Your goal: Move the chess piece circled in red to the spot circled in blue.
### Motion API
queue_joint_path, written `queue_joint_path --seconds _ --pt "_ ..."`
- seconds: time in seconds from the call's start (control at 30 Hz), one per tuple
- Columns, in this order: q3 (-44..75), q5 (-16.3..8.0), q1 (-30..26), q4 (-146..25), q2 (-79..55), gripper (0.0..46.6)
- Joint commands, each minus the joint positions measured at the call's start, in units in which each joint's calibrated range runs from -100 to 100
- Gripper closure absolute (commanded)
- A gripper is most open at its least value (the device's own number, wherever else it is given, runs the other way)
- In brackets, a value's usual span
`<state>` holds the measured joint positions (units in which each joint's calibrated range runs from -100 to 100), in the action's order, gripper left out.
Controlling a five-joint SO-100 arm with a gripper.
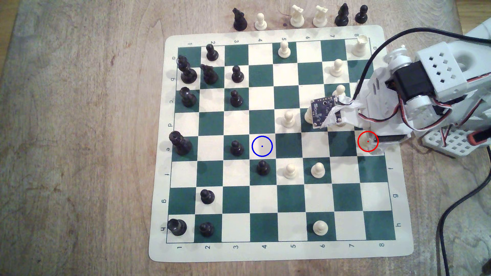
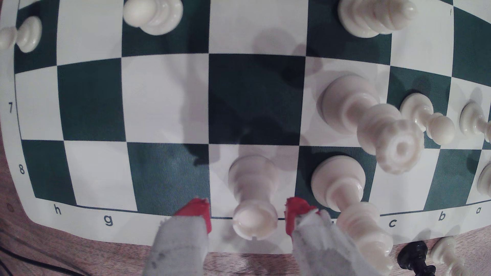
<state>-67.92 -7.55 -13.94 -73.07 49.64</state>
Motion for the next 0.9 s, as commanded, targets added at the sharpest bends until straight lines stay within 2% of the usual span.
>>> queue_joint_path --seconds 0.0,0.3,0.43,0.63,0.87 --pt "0.1 0.24 -0.65 -0.72 0.1 31.8" --pt "0.1 0.39 -1.28 -1.05 0.02 34.2" --pt "0.1 0.44 -1.43 -1.13 -0.15 37.6" --pt "0.19 0.44 -1.9 -1.13 -0.15 45.2" --pt "0.83 0.15 -2.45 -1.46 0.19 46.4"
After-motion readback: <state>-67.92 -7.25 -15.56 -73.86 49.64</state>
